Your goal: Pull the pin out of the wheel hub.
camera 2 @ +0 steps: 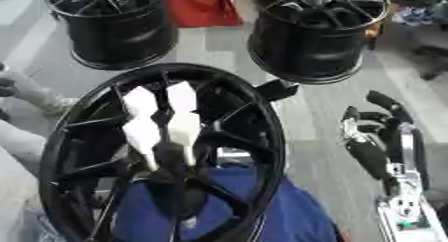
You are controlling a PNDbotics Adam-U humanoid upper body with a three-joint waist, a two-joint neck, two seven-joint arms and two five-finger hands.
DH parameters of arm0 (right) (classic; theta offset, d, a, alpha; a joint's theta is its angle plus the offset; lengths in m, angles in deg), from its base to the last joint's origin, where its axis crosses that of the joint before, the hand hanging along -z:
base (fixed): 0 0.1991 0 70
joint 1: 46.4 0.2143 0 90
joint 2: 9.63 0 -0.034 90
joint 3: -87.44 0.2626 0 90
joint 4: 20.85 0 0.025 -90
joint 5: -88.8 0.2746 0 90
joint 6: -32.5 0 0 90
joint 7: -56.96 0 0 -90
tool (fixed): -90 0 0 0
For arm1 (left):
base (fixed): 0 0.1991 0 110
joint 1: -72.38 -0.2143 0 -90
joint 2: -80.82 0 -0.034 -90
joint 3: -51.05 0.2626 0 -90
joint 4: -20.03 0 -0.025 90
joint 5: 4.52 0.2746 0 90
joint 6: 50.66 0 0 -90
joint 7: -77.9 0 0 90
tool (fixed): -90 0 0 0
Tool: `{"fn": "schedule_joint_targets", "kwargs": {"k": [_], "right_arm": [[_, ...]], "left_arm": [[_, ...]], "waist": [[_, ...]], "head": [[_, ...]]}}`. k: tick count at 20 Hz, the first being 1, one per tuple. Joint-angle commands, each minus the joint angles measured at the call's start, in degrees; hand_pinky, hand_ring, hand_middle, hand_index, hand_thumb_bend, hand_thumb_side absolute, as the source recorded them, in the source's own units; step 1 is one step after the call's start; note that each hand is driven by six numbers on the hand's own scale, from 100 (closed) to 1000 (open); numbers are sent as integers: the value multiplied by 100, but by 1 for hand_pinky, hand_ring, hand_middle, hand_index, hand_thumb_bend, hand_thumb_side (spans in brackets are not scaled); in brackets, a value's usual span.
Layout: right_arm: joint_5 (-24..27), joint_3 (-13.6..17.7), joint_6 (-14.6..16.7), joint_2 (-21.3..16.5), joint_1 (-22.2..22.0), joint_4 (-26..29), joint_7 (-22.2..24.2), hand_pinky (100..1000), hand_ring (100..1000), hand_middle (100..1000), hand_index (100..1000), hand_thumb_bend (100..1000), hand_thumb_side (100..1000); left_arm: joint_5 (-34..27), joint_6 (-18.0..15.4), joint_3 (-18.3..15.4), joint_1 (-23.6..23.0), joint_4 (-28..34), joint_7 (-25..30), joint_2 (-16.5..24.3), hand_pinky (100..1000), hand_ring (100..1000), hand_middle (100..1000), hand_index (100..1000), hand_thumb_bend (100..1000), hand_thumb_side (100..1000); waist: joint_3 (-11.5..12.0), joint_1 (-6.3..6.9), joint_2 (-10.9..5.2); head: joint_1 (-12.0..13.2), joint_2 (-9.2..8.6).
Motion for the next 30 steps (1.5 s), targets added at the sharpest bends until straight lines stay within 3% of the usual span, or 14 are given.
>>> {"fn": "schedule_joint_targets", "kwargs": {"k": [1, 9, 14, 17, 22, 25, 30], "right_arm": [[-40, -15, 10, -178, 29, 108, 36, 581, 675, 786, 817, 190, 245], [-57, -83, 10, -333, 7, 88, 114, 581, 675, 787, 817, 188, 247], [-35, -126, 14, -336, 23, 78, 164, 581, 675, 787, 817, 186, 248], [-17, -149, 15, -323, 42, 77, 185, 581, 676, 787, 818, 185, 248], [8, -168, 21, -288, 53, 75, 209, 581, 676, 787, 818, 182, 250], [15, -168, 20, -274, 51, 72, 213, 581, 676, 787, 818, 181, 251], [19, -156, 16, -267, 39, 71, 206, 581, 676, 788, 818, 177, 252]], "left_arm": [[249, -225, 403, 221, 237, 278, 617, 674, 671, 697, 844, 120, 493], [1034, -1003, 1679, 1276, -312, 1064, 1897, 734, 728, 758, 878, 250, 418], [1549, -1518, 2515, 1916, -480, 1578, 2733, 777, 781, 806, 887, 280, 272], [1796, -1805, 2981, 2021, -291, 1865, 3200, 780, 787, 814, 881, 273, 230], [1663, -2225, 3657, 2256, -55, 2285, 3879, 787, 800, 840, 890, 278, 210], [1491, -2488, 3730, 2406, -156, 2549, 3956, 788, 804, 848, 901, 274, 223], [1295, -2911, 3465, 2646, -708, 3005, 3740, 783, 796, 848, 911, 251, 207]], "waist": [[-25, 53, -60], [-149, 225, -130], [-274, 211, -134], [-356, 192, -129], [-401, 150, -130], [-397, 128, -130], [-370, 109, -142]], "head": [[-13, 29], [4, 29], [23, 29], [41, 29], [46, 29], [33, 17], [-4, -4]]}}
